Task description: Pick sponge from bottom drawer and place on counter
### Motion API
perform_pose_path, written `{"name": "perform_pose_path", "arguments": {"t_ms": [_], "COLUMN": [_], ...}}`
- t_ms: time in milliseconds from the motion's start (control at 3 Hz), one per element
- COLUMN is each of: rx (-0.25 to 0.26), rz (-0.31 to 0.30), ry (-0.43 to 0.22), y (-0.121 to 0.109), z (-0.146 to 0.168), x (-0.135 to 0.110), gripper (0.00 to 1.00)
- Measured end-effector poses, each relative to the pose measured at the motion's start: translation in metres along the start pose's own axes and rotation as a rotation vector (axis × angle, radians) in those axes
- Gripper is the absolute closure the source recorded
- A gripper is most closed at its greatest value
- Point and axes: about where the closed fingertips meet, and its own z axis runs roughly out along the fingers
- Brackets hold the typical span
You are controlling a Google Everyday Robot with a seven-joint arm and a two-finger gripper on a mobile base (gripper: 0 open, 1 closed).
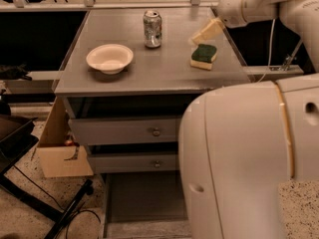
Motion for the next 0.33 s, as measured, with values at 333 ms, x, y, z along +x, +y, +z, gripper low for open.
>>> {"name": "perform_pose_path", "arguments": {"t_ms": [333], "rx": [0.181], "rz": [-0.168], "ry": [0.206], "y": [-0.0238], "z": [-0.0528], "x": [-0.0186], "gripper": [0.00]}}
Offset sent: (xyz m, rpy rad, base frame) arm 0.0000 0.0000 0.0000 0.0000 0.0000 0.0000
